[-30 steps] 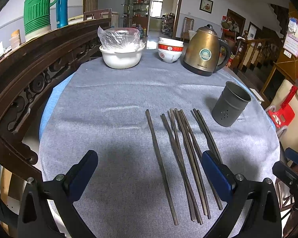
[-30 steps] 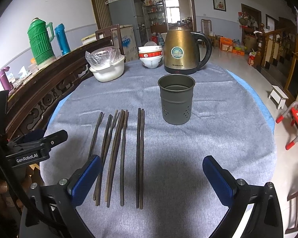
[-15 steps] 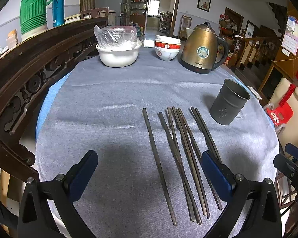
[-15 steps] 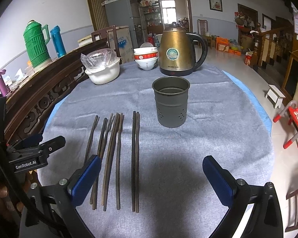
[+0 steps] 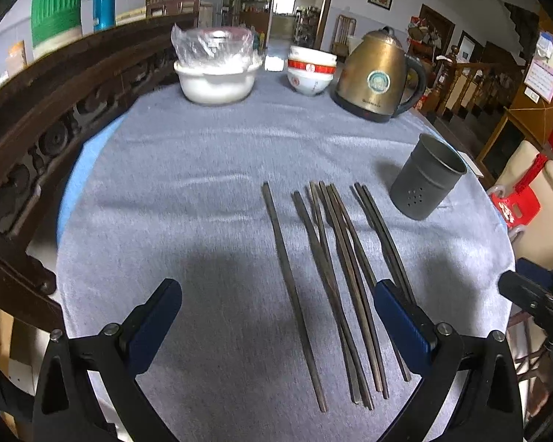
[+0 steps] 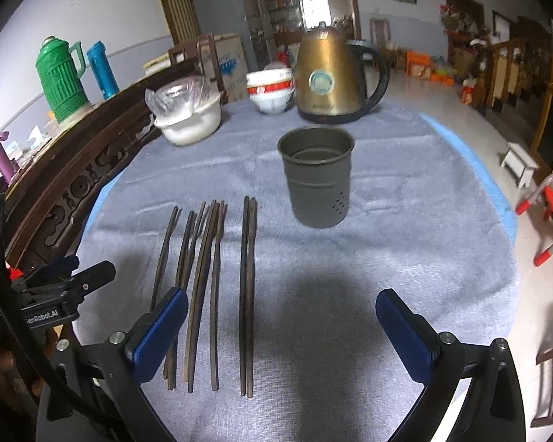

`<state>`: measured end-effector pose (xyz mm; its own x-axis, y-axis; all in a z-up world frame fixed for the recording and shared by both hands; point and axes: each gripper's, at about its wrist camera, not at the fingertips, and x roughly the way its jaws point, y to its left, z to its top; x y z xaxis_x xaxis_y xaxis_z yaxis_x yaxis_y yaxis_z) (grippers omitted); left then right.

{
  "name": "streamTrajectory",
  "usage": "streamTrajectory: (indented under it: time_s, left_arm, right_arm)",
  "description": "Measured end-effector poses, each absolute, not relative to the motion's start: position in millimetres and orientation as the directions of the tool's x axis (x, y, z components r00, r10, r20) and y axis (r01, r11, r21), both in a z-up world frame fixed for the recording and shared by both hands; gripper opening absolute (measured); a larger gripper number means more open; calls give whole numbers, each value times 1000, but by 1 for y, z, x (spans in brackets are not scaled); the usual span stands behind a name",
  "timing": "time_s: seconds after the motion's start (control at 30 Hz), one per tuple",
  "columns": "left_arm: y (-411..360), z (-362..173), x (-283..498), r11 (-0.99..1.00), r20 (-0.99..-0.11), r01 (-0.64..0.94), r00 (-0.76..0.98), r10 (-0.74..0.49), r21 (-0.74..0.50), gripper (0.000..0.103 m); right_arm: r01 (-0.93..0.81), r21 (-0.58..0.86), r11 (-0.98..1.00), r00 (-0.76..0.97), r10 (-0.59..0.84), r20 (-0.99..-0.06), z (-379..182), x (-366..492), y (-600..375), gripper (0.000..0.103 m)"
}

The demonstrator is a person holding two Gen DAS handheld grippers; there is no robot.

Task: Organize utensils

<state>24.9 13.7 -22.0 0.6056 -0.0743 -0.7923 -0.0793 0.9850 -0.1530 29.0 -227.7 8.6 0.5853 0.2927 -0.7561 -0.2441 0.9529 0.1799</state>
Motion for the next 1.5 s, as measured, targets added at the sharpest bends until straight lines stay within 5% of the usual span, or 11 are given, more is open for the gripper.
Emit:
streamTrajectory:
  time_s: [0.1, 0.17, 0.27, 0.7, 1.03, 1.2, 1.5]
  left_arm:
    - [19, -28, 26, 978, -810, -95, 579, -98, -186, 103]
    - [23, -31, 27, 973, -817, -110, 567, -107, -204, 103]
    - [27, -35, 28, 969, -825, -122, 554, -113, -215, 103]
    - [37, -52, 36, 961, -856, -128, 494, -154, -247, 103]
    - [42, -59, 41, 960, -864, -121, 476, -167, -252, 103]
    - [44, -62, 52, 958, -885, -140, 433, -168, -251, 102]
    - [38, -61, 105, 949, -942, -215, 294, -163, -231, 73]
  right_arm:
    - [-267, 254, 930, 500, 359, -788, -5, 47, -225, 91]
    - [-259, 281, 924, 426, 371, -825, -20, 64, -220, 67]
    - [-235, 292, 927, 352, 361, -864, -39, 86, -215, 51]
    - [-226, 296, 928, 199, 342, -919, -74, 144, -184, 35]
    - [-221, 252, 942, 154, 289, -945, -82, 153, -176, 14]
    - [-219, 256, 942, 144, 291, -946, -83, 156, -180, 14]
    - [-242, 281, 929, 139, 320, -937, -86, 162, -182, 11]
